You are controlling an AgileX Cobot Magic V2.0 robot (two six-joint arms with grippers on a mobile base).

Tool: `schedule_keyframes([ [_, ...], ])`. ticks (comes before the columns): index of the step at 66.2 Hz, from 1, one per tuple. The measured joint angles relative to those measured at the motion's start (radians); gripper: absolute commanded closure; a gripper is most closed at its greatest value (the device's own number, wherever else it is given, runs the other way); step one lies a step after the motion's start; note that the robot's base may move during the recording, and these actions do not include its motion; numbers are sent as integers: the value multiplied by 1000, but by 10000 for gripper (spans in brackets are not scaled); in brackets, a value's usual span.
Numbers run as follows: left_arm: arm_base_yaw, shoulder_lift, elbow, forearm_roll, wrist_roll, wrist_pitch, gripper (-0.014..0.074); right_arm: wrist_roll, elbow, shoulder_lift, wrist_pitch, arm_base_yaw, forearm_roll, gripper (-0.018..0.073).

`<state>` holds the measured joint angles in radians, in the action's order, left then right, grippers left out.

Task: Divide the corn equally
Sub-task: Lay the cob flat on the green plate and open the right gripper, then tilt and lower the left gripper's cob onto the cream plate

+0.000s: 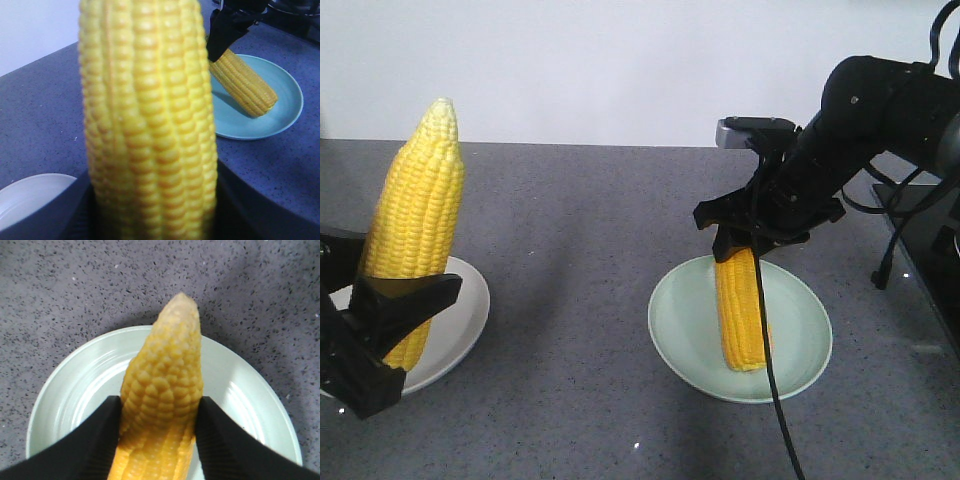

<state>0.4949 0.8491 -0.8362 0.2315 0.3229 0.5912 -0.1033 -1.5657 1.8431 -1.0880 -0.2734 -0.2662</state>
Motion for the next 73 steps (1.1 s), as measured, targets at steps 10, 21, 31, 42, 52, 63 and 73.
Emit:
schedule_keyframes([
  [10,0,0,0,0,0,0,290,0,0,11,0,0,1,40],
  [21,0,0,0,0,0,0,290,-4,0,11,-7,0,7,-25],
  [31,0,0,0,0,0,0,290,-24,0,-10,-16,0,19,-24],
  [42,0,0,0,0,5,-4,290,-31,50,-117,24,0,35,-21],
  [52,0,0,0,0,13,-17,290,-54,182,-277,106,0,35,-22],
  [63,0,0,0,0,15,-17,290,-93,332,-437,157,0,47,-22],
  [73,0,0,0,0,15,-17,290,-133,432,-556,179,0,76,-22],
])
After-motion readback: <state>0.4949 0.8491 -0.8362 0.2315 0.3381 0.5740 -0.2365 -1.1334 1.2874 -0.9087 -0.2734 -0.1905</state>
